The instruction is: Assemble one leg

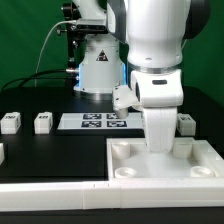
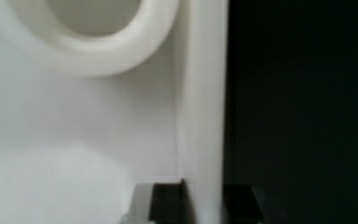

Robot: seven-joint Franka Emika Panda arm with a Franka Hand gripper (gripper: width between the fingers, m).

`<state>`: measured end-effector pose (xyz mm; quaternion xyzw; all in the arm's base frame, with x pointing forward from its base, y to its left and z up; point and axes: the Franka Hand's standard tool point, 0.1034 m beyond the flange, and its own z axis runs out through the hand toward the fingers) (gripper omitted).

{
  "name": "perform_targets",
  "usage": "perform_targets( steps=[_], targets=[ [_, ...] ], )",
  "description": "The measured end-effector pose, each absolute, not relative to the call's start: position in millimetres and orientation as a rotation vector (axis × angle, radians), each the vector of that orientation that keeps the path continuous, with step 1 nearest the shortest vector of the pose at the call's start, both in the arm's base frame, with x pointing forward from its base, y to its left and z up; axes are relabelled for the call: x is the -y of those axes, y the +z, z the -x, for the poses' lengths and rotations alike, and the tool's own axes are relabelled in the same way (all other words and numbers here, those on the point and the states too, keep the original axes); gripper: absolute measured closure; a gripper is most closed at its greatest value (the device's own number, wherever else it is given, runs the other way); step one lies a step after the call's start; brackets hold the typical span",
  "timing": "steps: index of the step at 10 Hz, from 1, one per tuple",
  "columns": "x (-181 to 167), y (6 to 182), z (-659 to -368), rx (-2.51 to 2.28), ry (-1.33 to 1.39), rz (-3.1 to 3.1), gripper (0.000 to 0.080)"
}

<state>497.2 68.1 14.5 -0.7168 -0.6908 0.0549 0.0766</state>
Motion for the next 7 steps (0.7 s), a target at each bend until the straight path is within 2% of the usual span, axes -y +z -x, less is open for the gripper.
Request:
perform_targets(
  steps=[3, 4, 6, 7],
  targets=[
    [-68.7, 14.5, -497.1, 2.065, 0.165, 2.155, 0.0722],
    [-68.2, 14.4, -497.0, 2.064, 0.166, 2.156, 0.0611],
    [-67.8, 14.3, -496.9, 2.063, 0.166, 2.156, 0.0336],
    [-67.7, 14.6, -496.5, 2.063, 0.165, 2.157, 0.0336]
  ],
)
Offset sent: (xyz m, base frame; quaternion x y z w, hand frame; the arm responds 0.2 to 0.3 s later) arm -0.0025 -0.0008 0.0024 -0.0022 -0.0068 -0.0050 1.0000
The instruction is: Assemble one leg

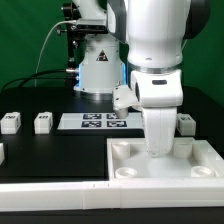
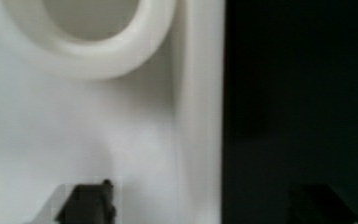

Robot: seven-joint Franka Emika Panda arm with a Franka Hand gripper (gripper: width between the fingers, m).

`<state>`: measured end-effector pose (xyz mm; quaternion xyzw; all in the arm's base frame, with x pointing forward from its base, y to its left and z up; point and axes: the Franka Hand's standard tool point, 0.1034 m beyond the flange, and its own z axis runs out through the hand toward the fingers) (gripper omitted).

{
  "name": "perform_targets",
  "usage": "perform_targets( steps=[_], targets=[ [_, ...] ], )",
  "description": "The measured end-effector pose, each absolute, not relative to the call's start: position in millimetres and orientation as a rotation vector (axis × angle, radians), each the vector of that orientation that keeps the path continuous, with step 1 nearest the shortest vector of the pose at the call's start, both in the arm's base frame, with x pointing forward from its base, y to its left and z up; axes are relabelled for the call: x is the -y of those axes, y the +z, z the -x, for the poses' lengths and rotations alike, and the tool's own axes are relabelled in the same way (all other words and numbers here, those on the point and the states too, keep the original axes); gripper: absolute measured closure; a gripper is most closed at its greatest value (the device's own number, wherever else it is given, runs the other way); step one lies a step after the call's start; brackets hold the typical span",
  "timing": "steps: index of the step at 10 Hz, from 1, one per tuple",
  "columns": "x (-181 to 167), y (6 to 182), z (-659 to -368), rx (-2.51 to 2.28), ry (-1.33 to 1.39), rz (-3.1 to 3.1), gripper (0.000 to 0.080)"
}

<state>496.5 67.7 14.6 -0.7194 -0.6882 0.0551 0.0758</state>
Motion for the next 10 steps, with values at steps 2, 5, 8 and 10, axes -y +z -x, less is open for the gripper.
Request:
perform_targets(
  steps=[2, 5, 8, 10],
  targets=[
    [-67, 21.1, -494, 2.069, 0.163, 2.162, 0.0158],
    [-63, 43.7, -487, 2.061, 0.156, 2.204, 0.0152],
    [-61, 71.5, -478, 2.045, 0.146, 2.264, 0.0151],
    [-60, 67.8, -478, 2.037, 0.151, 2.265, 0.0151]
  ],
)
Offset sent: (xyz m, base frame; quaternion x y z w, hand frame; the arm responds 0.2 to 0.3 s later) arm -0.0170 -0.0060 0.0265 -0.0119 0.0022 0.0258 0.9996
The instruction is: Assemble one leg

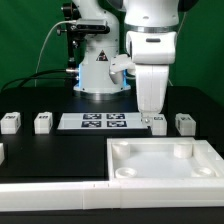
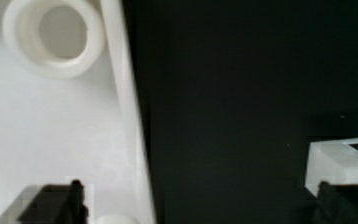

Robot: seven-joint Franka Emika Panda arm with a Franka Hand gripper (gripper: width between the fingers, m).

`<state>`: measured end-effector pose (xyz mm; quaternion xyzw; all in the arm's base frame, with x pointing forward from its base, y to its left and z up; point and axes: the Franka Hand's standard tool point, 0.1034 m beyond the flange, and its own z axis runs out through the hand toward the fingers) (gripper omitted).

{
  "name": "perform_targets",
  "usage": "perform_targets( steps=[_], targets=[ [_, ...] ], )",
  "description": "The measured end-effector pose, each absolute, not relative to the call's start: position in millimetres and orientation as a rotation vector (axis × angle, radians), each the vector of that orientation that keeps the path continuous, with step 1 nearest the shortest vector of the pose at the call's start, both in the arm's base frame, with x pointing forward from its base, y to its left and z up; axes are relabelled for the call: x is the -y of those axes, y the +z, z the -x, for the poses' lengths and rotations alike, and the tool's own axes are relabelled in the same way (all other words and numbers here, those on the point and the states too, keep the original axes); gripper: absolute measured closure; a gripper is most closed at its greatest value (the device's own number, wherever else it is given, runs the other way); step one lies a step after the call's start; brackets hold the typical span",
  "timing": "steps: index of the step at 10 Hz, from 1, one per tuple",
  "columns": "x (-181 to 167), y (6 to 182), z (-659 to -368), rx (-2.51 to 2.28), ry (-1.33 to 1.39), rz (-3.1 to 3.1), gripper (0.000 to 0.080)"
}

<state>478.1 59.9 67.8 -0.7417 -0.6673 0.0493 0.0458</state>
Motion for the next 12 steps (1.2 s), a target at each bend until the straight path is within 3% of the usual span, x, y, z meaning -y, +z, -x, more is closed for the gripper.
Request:
perform_targets(
  steps=[4, 12],
  targets=[
    [-61, 67.2, -478, 1.824, 0.162, 2.446, 0.0151],
    [-92, 60.5, -460, 0.26, 0.241, 3.066, 0.0151]
  ],
)
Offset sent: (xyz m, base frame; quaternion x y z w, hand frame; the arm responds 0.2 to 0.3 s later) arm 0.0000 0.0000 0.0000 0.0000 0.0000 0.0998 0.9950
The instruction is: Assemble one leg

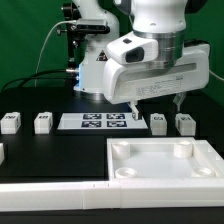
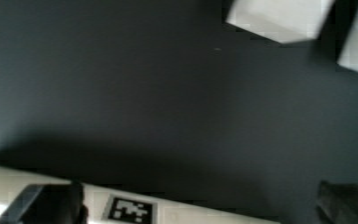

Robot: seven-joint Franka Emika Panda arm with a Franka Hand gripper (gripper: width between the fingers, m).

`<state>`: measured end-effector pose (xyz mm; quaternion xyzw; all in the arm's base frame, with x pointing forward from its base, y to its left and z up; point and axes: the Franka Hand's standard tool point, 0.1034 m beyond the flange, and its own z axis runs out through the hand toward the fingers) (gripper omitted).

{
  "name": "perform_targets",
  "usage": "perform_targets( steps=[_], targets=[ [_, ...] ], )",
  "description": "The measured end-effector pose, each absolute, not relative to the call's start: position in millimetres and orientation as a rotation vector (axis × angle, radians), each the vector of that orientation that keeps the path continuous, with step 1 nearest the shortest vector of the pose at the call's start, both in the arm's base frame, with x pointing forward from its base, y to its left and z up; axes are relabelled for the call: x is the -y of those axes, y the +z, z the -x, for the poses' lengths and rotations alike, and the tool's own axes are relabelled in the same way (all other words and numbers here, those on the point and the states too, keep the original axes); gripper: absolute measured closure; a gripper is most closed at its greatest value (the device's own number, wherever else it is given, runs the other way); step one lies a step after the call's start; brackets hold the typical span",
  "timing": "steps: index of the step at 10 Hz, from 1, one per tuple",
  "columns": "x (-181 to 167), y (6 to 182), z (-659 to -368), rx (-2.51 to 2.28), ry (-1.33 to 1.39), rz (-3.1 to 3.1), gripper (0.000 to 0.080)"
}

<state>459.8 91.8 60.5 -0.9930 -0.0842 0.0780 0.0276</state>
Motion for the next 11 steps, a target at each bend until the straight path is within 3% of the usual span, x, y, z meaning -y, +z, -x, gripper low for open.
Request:
perform_targets(
  steps=[2, 8, 11],
  targets=[
    [-108, 58.9, -456, 0.074, 0.252, 3.082, 0.0151],
    [-165, 52.3, -444, 0.175, 0.233, 3.062, 0.0151],
    [-163, 52.3, -442, 0.185, 0.289, 3.063, 0.0151]
  ],
)
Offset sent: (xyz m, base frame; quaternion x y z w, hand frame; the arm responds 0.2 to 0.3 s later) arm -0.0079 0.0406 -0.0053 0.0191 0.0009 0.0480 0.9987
